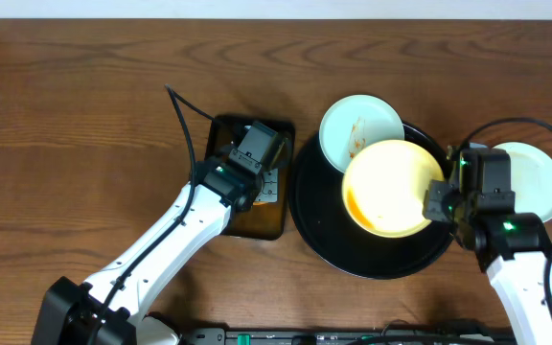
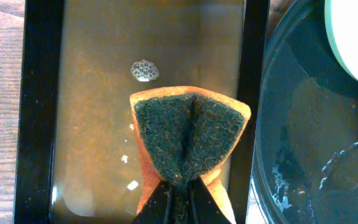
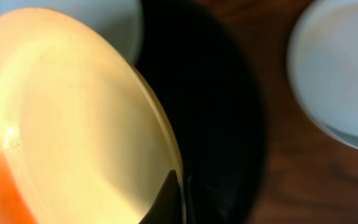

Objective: Clean dirty plates on tray and stack at the side

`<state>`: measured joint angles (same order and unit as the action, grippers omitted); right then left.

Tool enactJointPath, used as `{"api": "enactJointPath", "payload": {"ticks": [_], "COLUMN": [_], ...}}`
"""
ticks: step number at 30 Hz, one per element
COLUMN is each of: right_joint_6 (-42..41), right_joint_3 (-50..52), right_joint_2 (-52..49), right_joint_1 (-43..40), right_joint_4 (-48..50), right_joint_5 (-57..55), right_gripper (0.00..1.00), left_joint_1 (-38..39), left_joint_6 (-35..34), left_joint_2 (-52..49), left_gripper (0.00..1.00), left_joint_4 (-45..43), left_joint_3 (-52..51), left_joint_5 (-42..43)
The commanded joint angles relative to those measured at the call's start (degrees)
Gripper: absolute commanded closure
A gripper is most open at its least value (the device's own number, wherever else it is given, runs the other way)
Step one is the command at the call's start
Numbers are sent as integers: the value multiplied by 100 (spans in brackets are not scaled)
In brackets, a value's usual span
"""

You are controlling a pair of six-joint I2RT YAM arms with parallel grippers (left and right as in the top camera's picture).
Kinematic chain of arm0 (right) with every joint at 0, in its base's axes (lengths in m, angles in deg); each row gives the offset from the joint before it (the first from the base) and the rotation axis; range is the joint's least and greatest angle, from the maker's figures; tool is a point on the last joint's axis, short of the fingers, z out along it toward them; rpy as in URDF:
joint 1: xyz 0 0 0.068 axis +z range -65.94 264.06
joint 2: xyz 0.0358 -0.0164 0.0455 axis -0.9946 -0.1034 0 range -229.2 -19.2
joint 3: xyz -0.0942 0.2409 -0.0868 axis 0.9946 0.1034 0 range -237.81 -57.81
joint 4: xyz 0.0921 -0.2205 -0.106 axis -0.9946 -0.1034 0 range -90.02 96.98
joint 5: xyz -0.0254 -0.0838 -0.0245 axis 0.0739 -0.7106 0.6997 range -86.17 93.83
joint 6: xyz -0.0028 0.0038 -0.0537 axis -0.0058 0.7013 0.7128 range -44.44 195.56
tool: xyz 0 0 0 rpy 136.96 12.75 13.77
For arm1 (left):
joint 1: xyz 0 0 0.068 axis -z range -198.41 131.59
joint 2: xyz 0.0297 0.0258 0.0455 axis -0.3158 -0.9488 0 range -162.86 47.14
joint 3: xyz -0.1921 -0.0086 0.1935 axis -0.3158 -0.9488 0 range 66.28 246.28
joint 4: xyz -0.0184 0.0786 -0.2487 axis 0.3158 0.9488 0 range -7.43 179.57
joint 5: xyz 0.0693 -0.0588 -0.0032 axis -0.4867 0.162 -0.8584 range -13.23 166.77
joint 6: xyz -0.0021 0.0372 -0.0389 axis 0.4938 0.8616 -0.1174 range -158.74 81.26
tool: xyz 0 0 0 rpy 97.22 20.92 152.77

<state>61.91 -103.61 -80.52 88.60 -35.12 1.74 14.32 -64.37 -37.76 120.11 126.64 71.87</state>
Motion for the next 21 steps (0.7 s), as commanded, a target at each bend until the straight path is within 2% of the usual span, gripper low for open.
{"api": "enactJointPath", "payload": {"ticks": [1,5,13,21], "right_joint_6": [-247,-354,-105,-221], "right_joint_3": [-129,-129,-114,-114], "right_joint_2": [-278,-584,-975,-973], "right_joint_1": [66,66,81,76], "right_joint_4": [348,723,612,1550], "right_joint_5": [1078,1606,2205,2404], "right_gripper": [99,99,99,99], "left_joint_1": [-20,-20,-20,-20], "left_joint_6": [50,50,50,50], "left_joint_2": [28,28,28,28], "left_gripper": [92,92,92,92], "left_joint_4": [15,20,15,20], "left_joint_3": [-50,-50,-50,-50], "left_joint_5": [-116,-111,-111,-111]}}
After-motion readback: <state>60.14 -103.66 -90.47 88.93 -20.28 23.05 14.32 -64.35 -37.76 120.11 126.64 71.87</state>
